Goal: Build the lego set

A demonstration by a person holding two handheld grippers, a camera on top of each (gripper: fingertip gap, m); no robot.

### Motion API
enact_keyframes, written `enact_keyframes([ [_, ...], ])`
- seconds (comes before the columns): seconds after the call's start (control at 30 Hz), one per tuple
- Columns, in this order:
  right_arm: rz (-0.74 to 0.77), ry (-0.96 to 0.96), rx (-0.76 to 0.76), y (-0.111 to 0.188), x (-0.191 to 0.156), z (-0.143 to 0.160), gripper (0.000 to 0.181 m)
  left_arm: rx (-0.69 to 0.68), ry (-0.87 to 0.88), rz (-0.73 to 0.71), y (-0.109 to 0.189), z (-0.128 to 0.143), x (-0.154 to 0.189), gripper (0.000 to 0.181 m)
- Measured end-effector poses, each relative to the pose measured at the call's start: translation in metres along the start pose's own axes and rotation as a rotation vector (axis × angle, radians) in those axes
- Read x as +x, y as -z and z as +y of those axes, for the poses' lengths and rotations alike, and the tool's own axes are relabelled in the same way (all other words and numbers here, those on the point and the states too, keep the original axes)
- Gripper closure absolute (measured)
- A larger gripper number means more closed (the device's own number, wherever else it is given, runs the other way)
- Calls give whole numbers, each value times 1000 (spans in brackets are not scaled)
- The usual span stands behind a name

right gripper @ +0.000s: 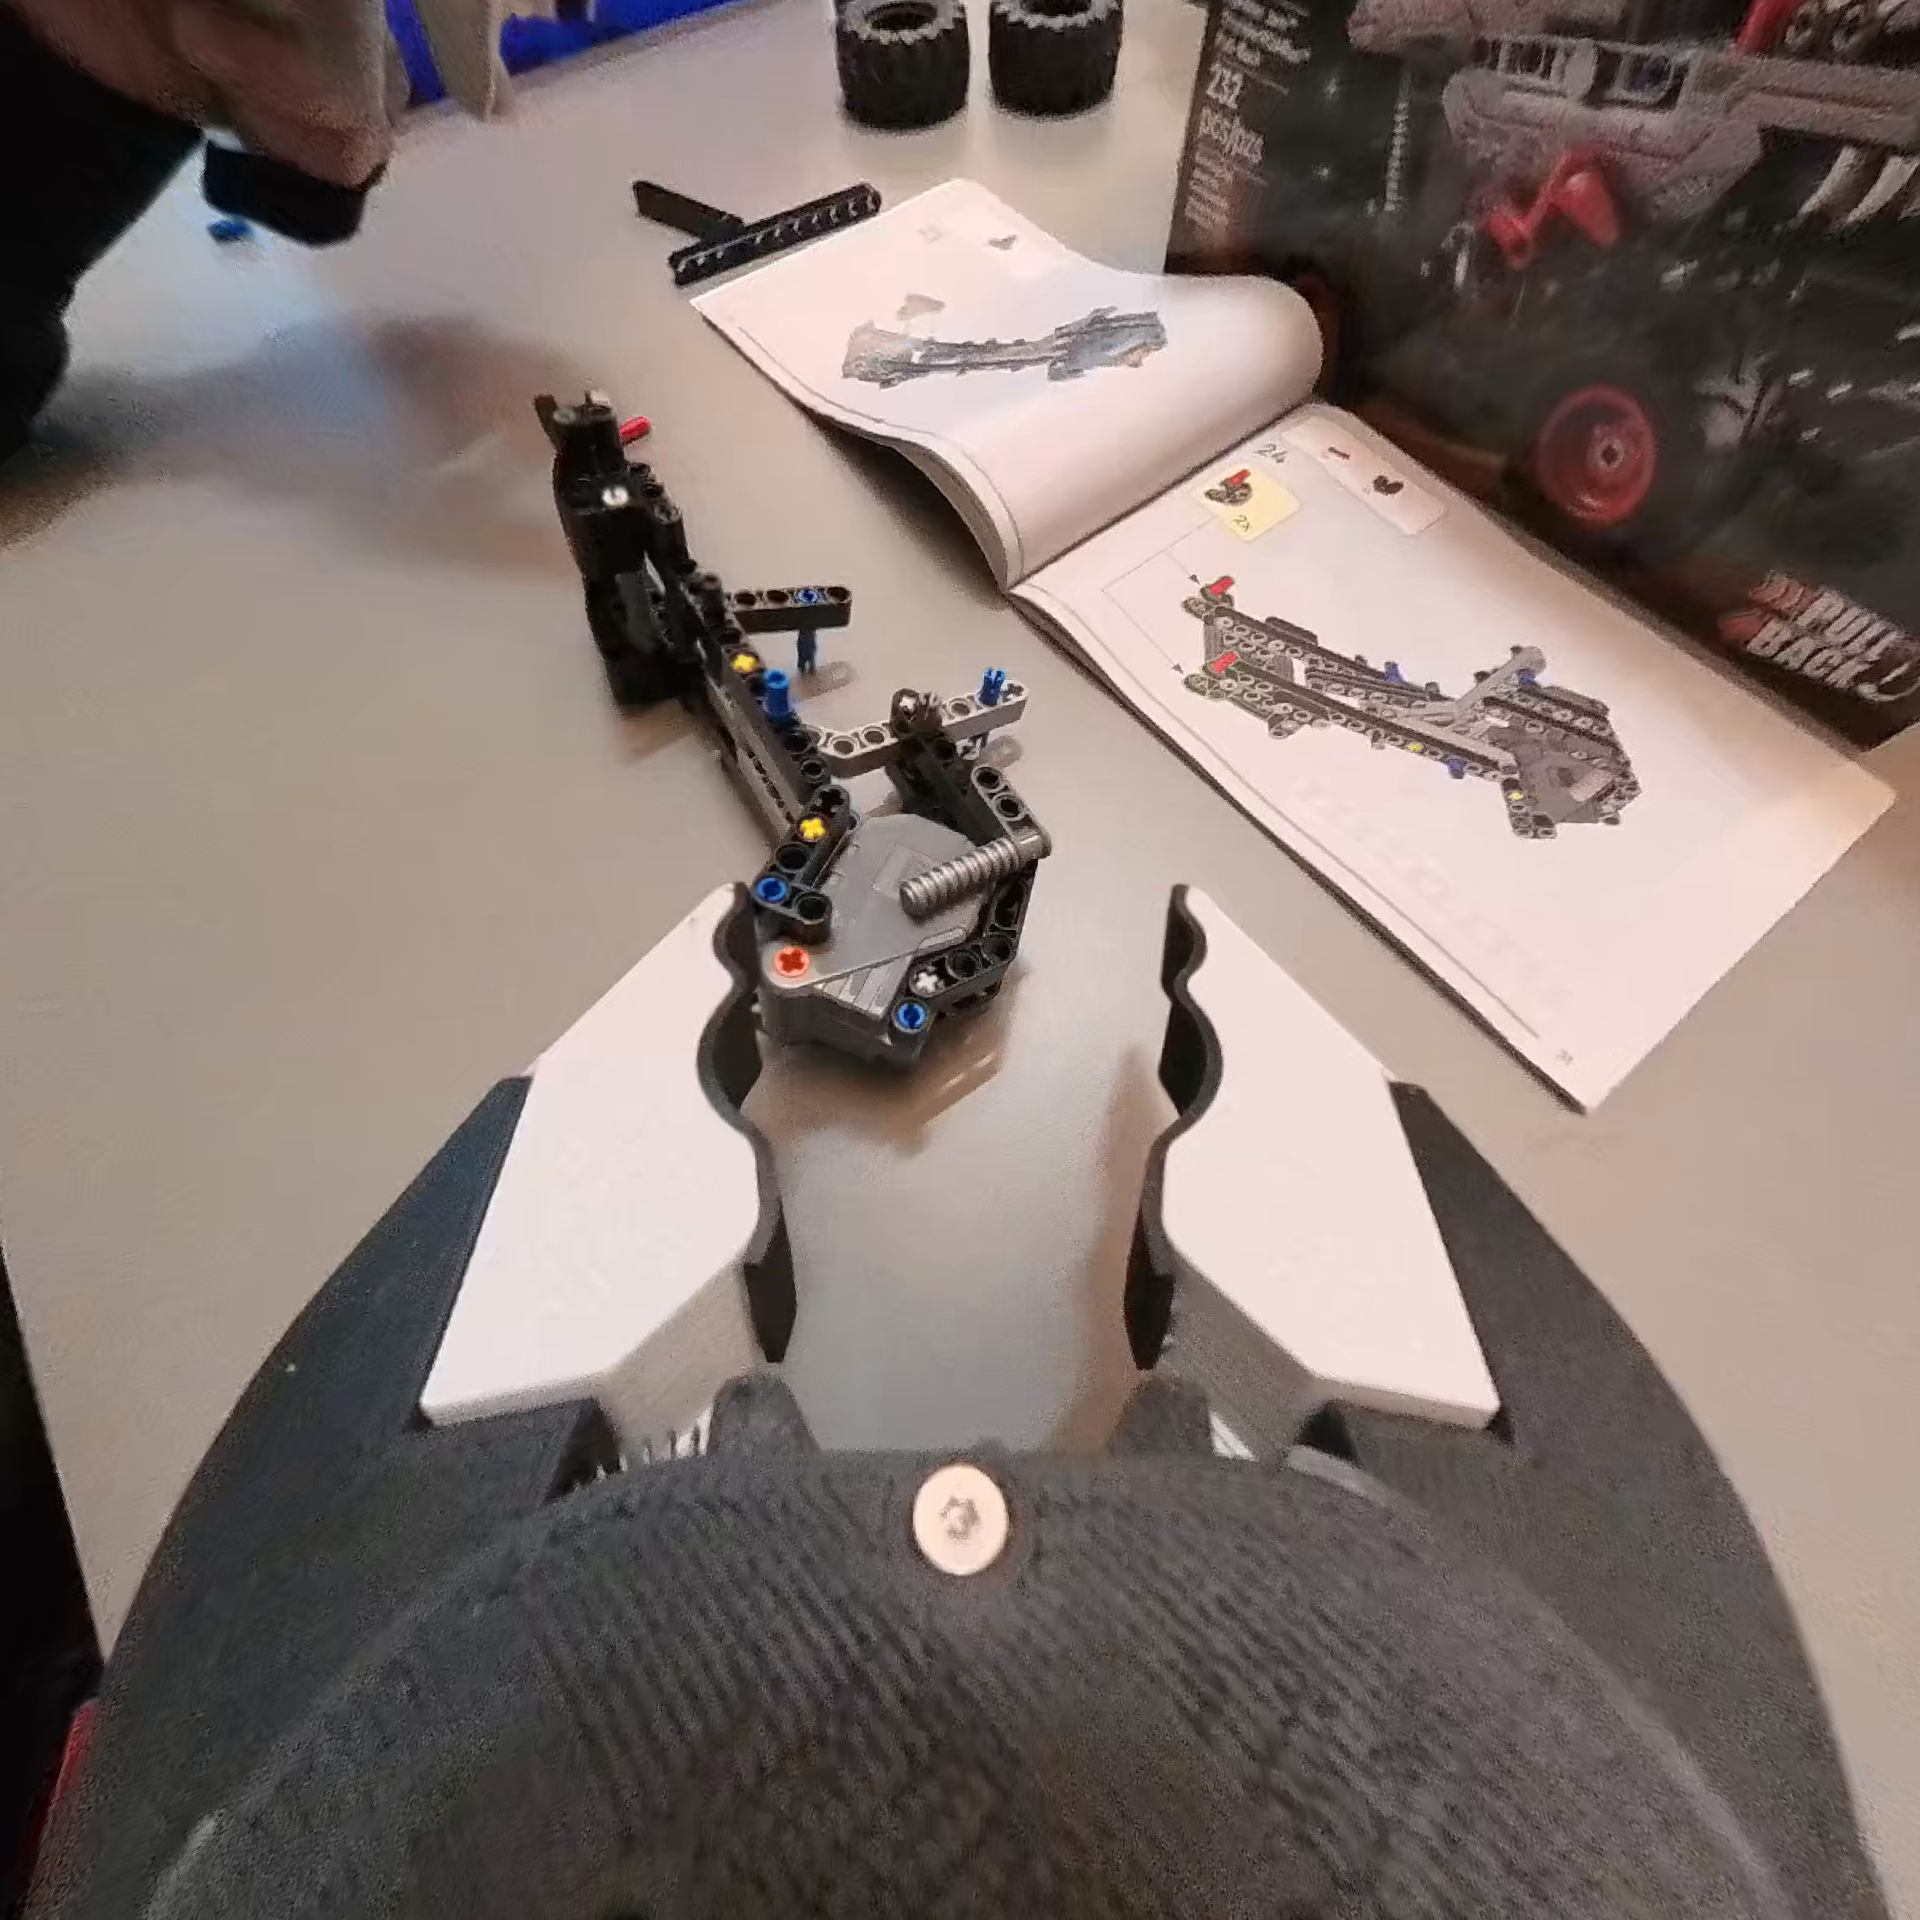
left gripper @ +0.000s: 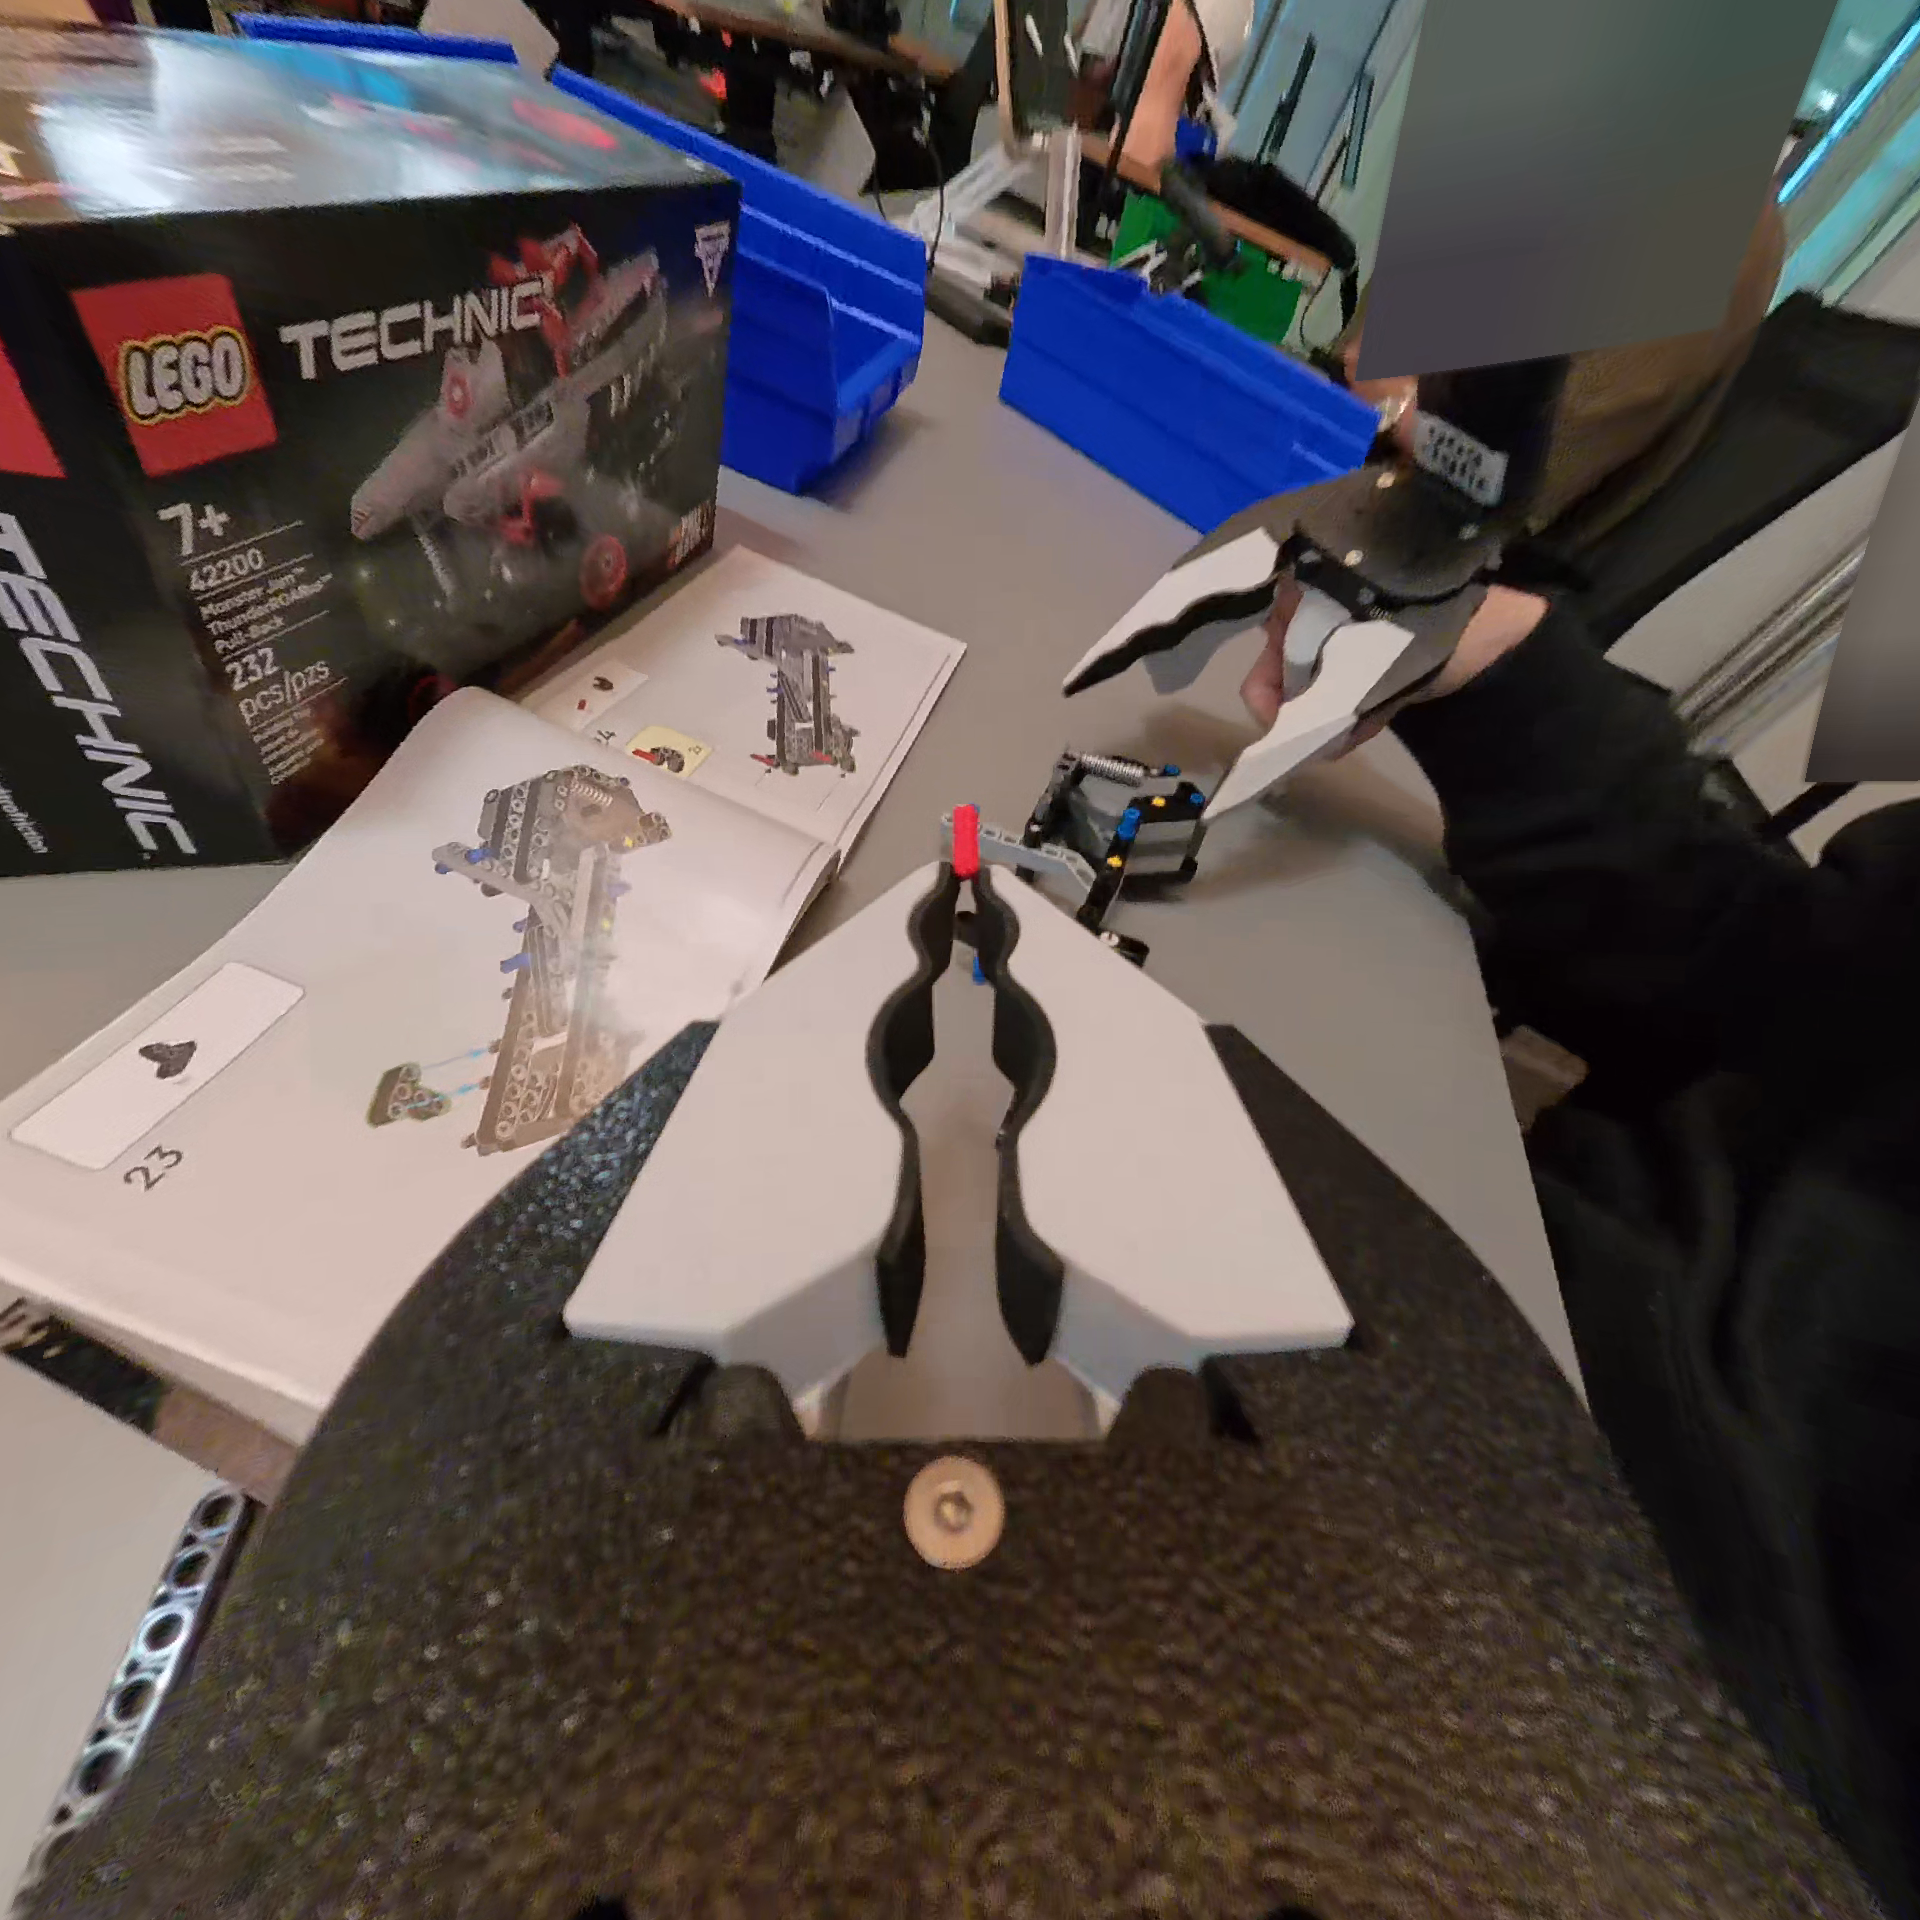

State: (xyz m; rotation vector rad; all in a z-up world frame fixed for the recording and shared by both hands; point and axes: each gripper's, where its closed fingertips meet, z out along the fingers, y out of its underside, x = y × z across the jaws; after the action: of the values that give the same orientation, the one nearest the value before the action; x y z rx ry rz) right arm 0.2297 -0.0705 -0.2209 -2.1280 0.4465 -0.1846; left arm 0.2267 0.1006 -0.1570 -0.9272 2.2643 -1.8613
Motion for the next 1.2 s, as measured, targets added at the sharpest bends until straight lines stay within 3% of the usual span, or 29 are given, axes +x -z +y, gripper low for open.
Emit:
enact_keyframes([
  [0.03,-6,7,1,-2,-2,4,104,12,1,-4,2,0,1,181],
  [0.2,-28,39,72,-6,-12,7,101,36,-1,-45,10,8,-6,181],
  [0.33,-2,268,-33,-8,-11,27,86,31,16,-33,8,16,-9,181],
  [0.43,30,397,68,-7,-9,14,90,31,-30,-46,5,17,-9,181],
  [0.6,3,315,72,-8,-3,10,89,13,-35,-58,3,22,-12,181],
  [0.93,-22,228,-1,-12,-1,19,107,-10,-51,-90,0,27,-17,181],
  [1.13,-64,235,-15,-14,-10,21,100,-34,-74,-96,-3,30,-16,180],
  [1.2,-69,229,-23,-14,-10,21,109,-31,-73,-98,-3,30,-16,181],
])
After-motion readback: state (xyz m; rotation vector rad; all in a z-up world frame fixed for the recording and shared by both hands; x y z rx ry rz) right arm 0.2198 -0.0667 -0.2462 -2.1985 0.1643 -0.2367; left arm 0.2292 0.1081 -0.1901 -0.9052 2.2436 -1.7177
